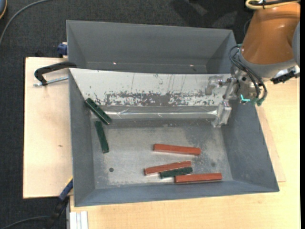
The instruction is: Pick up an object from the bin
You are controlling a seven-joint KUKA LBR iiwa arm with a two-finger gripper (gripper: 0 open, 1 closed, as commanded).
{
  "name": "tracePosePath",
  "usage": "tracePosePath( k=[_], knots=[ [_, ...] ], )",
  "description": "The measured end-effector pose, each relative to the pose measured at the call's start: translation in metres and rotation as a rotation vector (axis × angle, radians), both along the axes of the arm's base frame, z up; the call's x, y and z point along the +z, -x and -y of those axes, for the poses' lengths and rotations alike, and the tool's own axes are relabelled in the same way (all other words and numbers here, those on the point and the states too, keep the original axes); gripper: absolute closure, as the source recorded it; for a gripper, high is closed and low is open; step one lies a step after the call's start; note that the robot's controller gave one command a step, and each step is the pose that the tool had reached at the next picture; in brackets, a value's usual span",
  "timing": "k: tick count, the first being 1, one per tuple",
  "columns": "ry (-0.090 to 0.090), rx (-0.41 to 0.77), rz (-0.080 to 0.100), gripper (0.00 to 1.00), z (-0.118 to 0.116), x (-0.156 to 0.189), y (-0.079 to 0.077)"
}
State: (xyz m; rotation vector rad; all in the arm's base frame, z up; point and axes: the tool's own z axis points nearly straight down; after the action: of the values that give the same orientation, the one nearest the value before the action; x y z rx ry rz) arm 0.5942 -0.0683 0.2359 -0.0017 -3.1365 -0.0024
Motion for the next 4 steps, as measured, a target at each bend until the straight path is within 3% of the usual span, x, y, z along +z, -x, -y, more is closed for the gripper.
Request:
tracePosePath(
  k=[1, 2, 3, 4],
  knots=[
    [-0.002, 0.235, 0.0, 0.0, -0.072, -0.169, 0.033],
    [0.0, 0.164, 0.007, 0.0, -0.069, -0.134, 0.048],
    [-0.001, 0.068, 0.006, 0.0, -0.094, -0.134, 0.052],
    [0.0, -0.044, 0.003, 0.0, -0.078, -0.166, 0.056]
  ],
)
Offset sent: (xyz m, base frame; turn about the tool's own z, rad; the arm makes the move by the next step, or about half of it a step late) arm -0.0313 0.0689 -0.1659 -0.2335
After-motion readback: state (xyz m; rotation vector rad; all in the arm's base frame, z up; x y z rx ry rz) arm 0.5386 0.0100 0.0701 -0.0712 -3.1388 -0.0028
